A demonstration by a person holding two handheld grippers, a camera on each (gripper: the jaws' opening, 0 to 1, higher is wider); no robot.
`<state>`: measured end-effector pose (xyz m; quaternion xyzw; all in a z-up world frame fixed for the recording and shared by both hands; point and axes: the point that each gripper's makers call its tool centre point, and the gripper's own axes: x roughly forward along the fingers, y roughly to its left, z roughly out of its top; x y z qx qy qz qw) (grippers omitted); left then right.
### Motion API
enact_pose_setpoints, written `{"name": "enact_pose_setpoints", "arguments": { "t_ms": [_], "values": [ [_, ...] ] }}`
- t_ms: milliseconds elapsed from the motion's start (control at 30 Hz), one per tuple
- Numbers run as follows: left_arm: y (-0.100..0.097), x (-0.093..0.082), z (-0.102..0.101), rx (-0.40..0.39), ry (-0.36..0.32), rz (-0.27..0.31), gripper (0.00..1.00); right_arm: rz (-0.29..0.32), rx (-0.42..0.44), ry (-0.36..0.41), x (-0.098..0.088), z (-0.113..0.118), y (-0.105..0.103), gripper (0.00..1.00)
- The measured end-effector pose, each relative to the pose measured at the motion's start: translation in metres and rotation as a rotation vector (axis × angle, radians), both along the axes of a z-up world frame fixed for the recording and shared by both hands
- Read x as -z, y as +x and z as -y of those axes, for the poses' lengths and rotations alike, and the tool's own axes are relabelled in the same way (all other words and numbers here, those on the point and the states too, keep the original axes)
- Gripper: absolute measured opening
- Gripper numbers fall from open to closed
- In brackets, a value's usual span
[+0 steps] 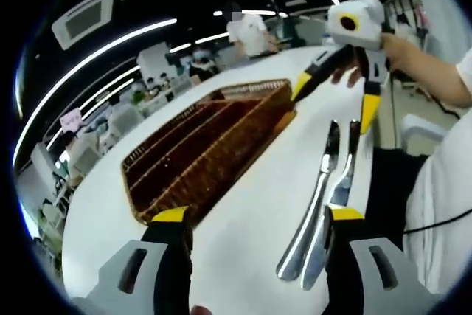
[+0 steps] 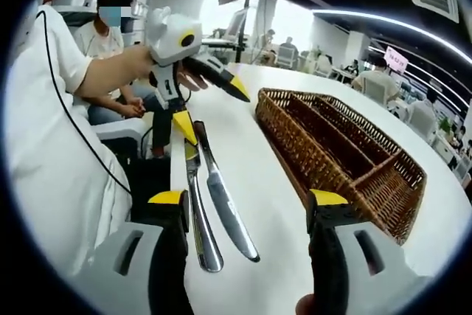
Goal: Arrange the knives, forks, and spoons in their matching storage slots by inserting each utensil handle-first until every utensil is classified and aligned in the correct compartment
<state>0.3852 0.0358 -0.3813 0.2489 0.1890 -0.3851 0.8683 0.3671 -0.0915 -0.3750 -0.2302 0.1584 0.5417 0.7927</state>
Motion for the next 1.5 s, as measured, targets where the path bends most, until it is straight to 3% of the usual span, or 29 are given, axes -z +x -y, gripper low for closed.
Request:
{"name": "enact_pose_setpoints", "arguments": {
  "t_ms": [233, 700, 1033, 1333, 1367, 1400, 1500],
  "values": [
    [0.002, 0.002, 0.000, -0.003, 0.015, 0.003, 0.71, -0.007, 0.007, -0.001, 0.004, -0.004, 0.007, 0.66],
    [0.010, -0.002, 0.002, -0.006, 0.025, 0.026, 0.70, 0.011, 0.007, -0.090, 0.022, -0.007, 0.019, 0.65],
    [0.002, -0.002, 0.009, 0.038, 0.019, 0.010, 0.70, 0.008, 0.010, -0.091, 0.023, -0.007, 0.022, 0.64],
    [0.010, 0.001, 0.008, 0.031, 0.037, 0.011, 0.70, 0.010, 0.017, -0.088, 0.022, -0.007, 0.023, 0.64],
    [0.011, 0.004, 0.006, 0.031, 0.064, 0.013, 0.70, 0.009, 0.017, -0.087, 0.022, -0.007, 0.023, 0.64],
    [0.012, 0.003, 0.009, 0.024, 0.037, 0.008, 0.70, 0.008, 0.018, -0.086, 0.022, -0.007, 0.024, 0.64],
    [0.015, 0.004, 0.008, 0.026, 0.042, 0.008, 0.69, 0.012, 0.024, -0.085, 0.021, -0.006, 0.025, 0.63]
  ]
}}
